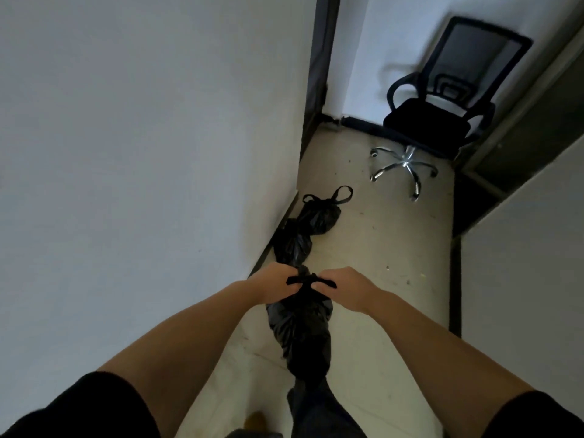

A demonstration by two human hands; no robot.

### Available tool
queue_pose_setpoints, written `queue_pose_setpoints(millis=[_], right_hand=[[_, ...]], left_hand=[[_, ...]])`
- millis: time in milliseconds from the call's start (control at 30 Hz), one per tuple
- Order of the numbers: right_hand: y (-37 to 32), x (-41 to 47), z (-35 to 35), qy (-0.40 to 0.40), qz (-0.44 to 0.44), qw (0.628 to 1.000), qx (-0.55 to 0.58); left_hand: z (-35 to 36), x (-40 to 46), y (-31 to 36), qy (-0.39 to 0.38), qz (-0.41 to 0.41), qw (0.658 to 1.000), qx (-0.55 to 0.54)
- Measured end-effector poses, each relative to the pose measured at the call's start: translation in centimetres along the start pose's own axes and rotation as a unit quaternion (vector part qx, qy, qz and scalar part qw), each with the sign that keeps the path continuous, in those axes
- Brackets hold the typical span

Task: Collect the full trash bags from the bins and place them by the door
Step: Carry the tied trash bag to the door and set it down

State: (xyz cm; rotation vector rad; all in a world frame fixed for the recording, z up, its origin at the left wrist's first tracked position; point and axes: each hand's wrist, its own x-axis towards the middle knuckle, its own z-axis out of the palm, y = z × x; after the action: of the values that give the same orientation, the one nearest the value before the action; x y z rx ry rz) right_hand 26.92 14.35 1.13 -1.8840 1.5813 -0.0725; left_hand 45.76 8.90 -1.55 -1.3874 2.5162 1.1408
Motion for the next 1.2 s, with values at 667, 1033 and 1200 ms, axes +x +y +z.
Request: queue_pose_setpoints(millis=[667,1033,1200], right_hand=[[7.5,30.9,9.0,-0.231,-0.070,0.970,-0.041],[16.7,39.9,23.7,-0.228,-0.022,0.965,-0.125],[19.6,41.4,27.4,-0.258,-0.019,0.945,-0.200]], left_hand=[[-5.1,17.7,-18.4,-0.017,-0.135,0.976,0.173],[-1.8,20.4,-27.3,0.111,0.055,0.894,0.431],[-1.4,20.9,-28.1,0.122,0.070,0.872,0.468]])
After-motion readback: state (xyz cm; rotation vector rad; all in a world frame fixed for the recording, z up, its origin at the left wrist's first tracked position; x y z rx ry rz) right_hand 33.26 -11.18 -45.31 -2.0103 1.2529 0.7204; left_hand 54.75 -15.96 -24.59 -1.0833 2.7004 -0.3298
